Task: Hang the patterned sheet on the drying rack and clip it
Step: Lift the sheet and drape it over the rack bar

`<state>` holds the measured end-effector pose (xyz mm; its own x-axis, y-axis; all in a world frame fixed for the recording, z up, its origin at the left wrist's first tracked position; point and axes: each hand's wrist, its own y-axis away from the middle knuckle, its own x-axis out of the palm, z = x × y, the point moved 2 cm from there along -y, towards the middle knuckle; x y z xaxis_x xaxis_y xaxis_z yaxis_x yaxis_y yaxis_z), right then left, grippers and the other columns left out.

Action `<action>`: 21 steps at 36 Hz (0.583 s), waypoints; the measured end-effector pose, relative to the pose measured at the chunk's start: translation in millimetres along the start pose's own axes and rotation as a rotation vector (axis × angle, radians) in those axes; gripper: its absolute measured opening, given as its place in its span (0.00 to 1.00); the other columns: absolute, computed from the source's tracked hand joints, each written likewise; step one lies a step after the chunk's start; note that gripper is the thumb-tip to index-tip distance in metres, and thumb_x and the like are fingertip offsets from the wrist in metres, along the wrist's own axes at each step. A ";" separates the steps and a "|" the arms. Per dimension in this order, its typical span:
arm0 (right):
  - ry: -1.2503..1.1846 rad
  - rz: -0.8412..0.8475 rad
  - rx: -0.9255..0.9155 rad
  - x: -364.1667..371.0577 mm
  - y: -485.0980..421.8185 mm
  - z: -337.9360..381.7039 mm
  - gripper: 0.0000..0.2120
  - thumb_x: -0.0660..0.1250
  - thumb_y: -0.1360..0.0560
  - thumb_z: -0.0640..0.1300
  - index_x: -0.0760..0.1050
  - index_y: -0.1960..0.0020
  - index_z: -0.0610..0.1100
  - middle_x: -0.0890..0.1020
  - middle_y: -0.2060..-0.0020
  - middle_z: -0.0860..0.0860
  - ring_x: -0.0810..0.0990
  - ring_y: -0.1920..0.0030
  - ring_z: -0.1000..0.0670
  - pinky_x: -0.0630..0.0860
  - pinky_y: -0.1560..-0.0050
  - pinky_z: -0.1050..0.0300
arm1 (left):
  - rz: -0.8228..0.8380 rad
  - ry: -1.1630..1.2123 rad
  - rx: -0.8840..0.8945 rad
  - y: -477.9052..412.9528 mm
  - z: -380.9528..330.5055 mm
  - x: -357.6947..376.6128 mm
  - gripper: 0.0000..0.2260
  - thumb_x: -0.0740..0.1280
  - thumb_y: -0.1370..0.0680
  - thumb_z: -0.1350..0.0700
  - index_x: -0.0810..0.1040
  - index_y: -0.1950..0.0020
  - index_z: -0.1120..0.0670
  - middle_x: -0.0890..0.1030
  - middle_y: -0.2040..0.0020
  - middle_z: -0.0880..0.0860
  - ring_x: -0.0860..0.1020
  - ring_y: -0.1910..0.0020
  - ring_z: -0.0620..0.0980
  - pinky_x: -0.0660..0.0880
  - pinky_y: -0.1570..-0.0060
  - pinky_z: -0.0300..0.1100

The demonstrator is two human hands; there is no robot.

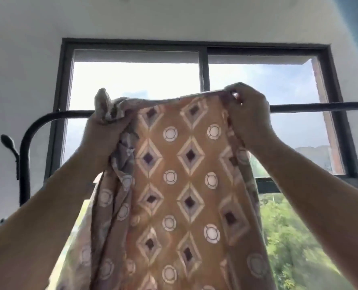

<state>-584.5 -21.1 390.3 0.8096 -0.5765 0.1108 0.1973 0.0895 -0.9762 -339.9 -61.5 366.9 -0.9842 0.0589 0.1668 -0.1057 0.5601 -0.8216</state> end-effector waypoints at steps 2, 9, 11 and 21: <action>0.268 0.156 -0.063 7.2 7.9 -4.8 0.07 0.62 0.22 0.45 0.78 0.54 0.45 0.77 0.67 0.57 0.72 0.68 0.61 0.64 0.68 0.71 | 0.237 -0.200 -0.029 10.6 12.5 13.3 0.14 0.69 0.28 0.66 0.78 0.69 0.50 0.79 0.73 0.46 0.76 0.69 0.44 0.73 0.67 0.34; 0.178 0.430 0.117 -0.6 31.6 -49.4 0.07 0.67 0.25 0.43 0.77 0.61 0.44 0.75 0.72 0.57 0.74 0.82 0.62 0.66 0.79 0.73 | -0.063 -0.293 -0.171 4.6 35.4 -6.0 0.01 0.69 0.27 0.63 0.78 0.57 0.59 0.78 0.72 0.53 0.76 0.75 0.47 0.72 0.73 0.34; 0.147 0.445 0.115 -0.1 28.0 -43.6 0.07 0.67 0.26 0.44 0.77 0.61 0.44 0.75 0.75 0.58 0.73 0.82 0.63 0.65 0.78 0.74 | -0.047 -0.249 -0.210 5.2 34.5 -2.9 0.05 0.69 0.26 0.61 0.75 0.62 0.57 0.75 0.80 0.48 0.73 0.82 0.43 0.68 0.80 0.30; -0.044 0.452 0.253 -4.6 30.6 -36.7 0.08 0.69 0.27 0.46 0.78 0.63 0.45 0.78 0.77 0.55 0.68 0.73 0.48 0.69 0.76 0.64 | 0.009 -0.108 -0.345 15.6 22.7 5.6 0.09 0.68 0.26 0.60 0.73 0.66 0.57 0.70 0.84 0.50 0.68 0.87 0.44 0.66 0.84 0.30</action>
<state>-602.5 -45.5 353.1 0.8663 -0.4004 -0.2986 -0.0545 0.5185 -0.8534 -350.3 -71.2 342.7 -0.9962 -0.0120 0.0864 -0.0606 0.8073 -0.5871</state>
